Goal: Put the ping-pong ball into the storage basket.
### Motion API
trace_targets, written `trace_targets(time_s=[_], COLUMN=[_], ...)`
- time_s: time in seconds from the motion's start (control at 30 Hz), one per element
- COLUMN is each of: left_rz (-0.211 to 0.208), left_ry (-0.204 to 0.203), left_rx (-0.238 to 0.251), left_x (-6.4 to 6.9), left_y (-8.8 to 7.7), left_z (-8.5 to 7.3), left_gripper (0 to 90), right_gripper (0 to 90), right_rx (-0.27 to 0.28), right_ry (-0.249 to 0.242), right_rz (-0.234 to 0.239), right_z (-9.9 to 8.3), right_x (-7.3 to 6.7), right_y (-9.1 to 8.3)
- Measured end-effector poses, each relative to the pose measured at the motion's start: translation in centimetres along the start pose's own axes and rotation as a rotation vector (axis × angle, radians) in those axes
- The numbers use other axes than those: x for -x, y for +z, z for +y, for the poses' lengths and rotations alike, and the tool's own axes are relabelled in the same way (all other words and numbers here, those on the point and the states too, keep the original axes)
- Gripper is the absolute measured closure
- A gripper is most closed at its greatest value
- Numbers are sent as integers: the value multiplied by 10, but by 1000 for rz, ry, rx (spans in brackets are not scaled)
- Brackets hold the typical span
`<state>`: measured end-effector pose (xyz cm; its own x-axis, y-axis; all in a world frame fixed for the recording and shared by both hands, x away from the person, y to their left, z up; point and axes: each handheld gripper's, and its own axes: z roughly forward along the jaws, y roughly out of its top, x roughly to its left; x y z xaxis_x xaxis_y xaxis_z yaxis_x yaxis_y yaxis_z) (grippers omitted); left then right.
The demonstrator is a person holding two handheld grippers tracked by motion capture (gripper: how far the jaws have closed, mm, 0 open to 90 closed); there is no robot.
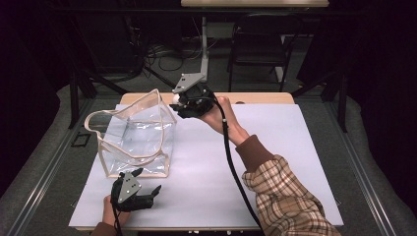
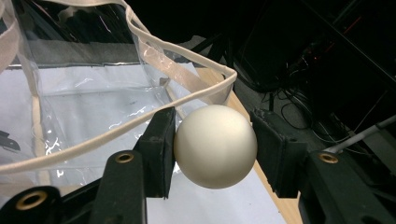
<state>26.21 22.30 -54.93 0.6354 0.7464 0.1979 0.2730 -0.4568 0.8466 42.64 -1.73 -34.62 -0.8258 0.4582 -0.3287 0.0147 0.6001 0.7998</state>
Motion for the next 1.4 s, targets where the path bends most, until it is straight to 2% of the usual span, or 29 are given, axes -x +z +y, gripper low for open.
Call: trace_targets(time_s=[1.17, 1.4], left_rz=[-2, -1], left_ry=[-2, 0], left_rx=[5, 3], left_x=[0, 0], left_y=[0, 0], left_z=[0, 0], left_gripper=[162, 162], right_gripper=[509, 510], right_rx=[-7, -19], right_ry=[-52, -75], right_rz=[36, 42], right_z=[29, 32], right_x=[-18, -22], right_y=[20, 25])
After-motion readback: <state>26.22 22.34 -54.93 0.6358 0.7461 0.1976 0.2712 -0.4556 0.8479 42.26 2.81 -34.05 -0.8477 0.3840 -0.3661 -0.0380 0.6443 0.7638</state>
